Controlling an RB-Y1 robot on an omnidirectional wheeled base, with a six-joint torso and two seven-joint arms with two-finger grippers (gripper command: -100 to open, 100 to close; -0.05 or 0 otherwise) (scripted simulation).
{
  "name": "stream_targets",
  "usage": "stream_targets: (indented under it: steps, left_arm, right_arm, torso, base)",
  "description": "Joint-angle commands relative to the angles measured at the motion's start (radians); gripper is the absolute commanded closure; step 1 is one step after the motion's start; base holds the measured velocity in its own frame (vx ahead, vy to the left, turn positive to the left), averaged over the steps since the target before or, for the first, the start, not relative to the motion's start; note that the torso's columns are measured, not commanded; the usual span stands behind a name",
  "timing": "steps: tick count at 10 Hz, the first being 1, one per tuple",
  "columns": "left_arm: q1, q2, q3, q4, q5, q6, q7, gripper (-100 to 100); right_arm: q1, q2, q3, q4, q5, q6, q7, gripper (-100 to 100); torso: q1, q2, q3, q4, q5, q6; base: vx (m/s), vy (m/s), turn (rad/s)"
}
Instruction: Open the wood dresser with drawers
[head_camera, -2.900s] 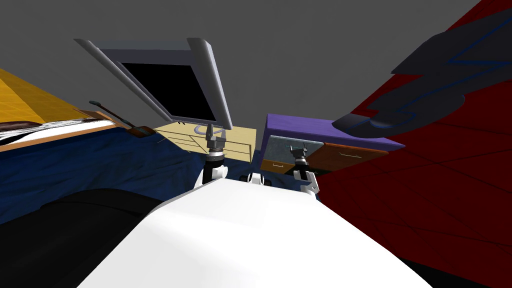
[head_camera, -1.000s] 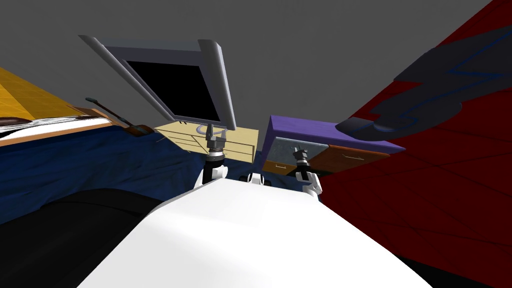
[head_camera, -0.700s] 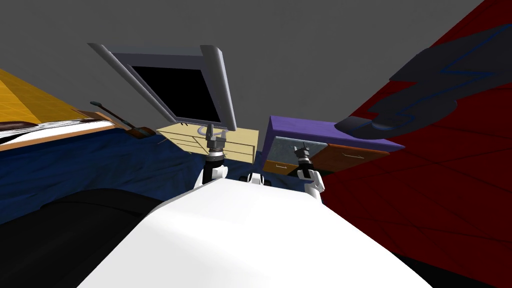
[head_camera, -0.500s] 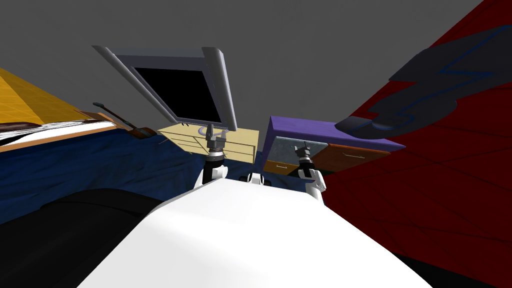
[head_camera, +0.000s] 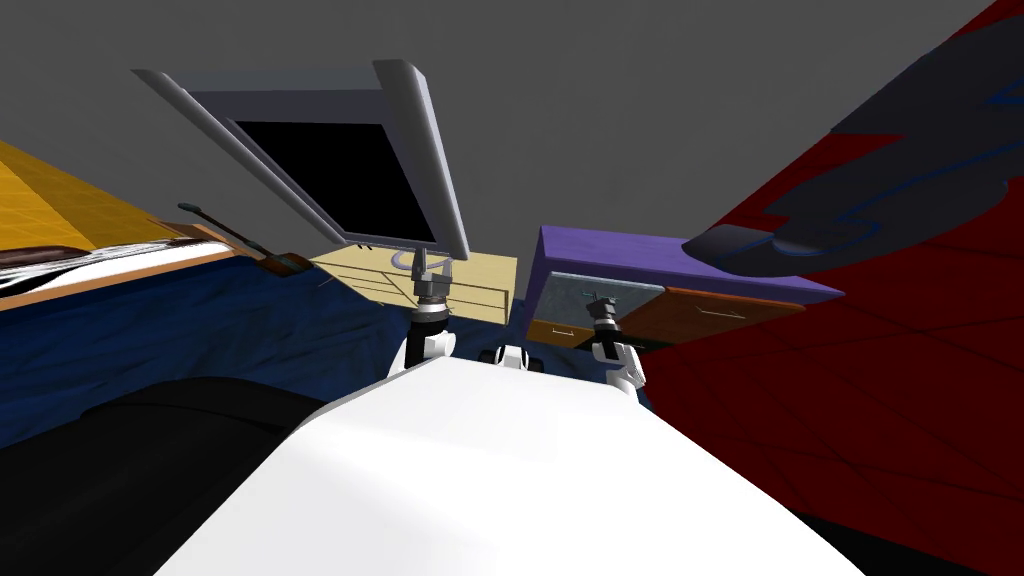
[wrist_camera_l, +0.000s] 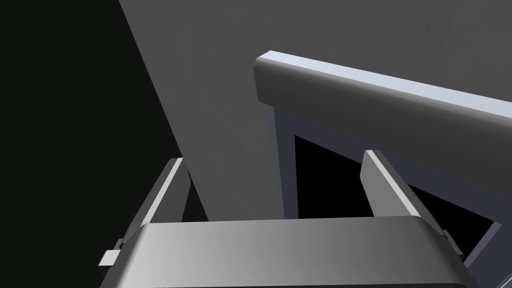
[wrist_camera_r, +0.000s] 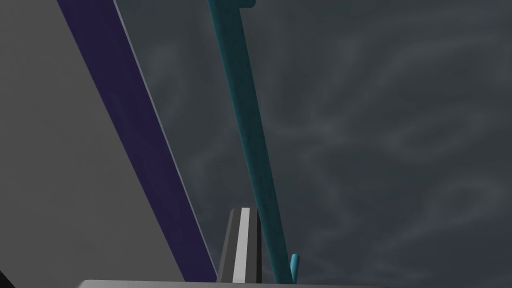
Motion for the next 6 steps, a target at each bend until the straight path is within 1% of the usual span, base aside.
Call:
stream_targets:
  steps: [1, 4, 5, 6]
  left_arm:
    - [0.0, 0.0, 0.0, 0.0, 0.0, 0.0, 0.0, 0]
    - [0.0, 0.0, 0.0, 0.0, 0.0, 0.0, 0.0, 0]
    - [0.0, 0.0, 0.0, 0.0, 0.0, 0.0, 0.0, 0]
    - [0.0, 0.0, 0.0, 0.0, 0.0, 0.0, 0.0, 0]
  right_arm:
    - [0.012, 0.0, -0.008, -0.006, 0.015, 0.019, 0.024, -100]
    - [0.027, 0.001, -0.018, -0.012, 0.034, 0.044, 0.052, -100]
    - [0.015, -0.013, -0.032, -0.017, 0.025, 0.039, 0.044, -100]
    - [-0.004, -0.045, -0.036, -0.026, 0.029, 0.073, 0.025, -100]
  torso:
    - [0.007, -0.002, -0.001, -0.002, 0.0, -0.001]
    - [0.005, -0.008, -0.005, -0.008, -0.004, -0.008]
    - [0.004, -0.011, -0.006, -0.01, -0.006, -0.01]
    - [-0.002, -0.013, -0.008, -0.009, -0.006, -0.009]
  base:
    - [-0.002, 0.158, -0.075]
    - [-0.032, 0.166, -0.051]
    - [-0.027, 0.063, -0.064]
    - [0.009, 0.013, -0.006]
